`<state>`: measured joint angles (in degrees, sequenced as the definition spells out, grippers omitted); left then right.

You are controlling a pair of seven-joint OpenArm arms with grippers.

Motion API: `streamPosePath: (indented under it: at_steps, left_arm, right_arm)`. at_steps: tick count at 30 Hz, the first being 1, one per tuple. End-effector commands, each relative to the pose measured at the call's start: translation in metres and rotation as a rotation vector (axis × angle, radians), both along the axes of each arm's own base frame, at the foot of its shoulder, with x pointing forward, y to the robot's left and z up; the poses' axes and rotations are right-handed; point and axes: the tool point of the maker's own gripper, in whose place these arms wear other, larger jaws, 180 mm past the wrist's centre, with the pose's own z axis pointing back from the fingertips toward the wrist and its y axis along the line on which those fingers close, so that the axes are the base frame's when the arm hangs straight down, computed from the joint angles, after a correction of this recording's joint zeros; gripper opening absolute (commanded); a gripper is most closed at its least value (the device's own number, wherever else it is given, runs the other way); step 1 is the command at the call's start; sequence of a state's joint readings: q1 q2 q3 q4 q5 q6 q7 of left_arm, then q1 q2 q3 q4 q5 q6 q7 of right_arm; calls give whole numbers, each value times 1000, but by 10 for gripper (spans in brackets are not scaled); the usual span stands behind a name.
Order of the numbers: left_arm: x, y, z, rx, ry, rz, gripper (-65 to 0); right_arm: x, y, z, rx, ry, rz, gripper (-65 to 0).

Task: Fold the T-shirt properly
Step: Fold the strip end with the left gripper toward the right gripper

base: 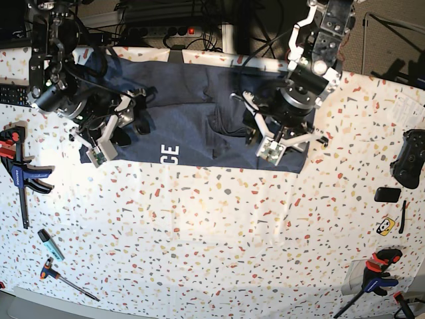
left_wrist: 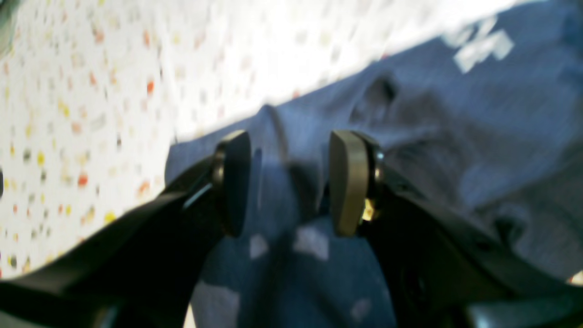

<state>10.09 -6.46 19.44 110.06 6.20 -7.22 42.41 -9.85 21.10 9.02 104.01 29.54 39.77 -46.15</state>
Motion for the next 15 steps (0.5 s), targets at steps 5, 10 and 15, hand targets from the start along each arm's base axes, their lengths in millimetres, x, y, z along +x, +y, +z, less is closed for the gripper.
streamPosePath:
  at_steps: [5,10,15]
  left_arm:
    - [-9,-2,-1,-19,-5,-6,-377]
    - [-14,-2,-20,-24,34,-7,-377]
    - [-12,-17,-20,-149,29,-18,-377]
  right_arm:
    - [6,0,13,4,-42,8,-352]
    - [6,0,12,3,-40,9,-352]
    - [6,0,12,3,-41,9,-352]
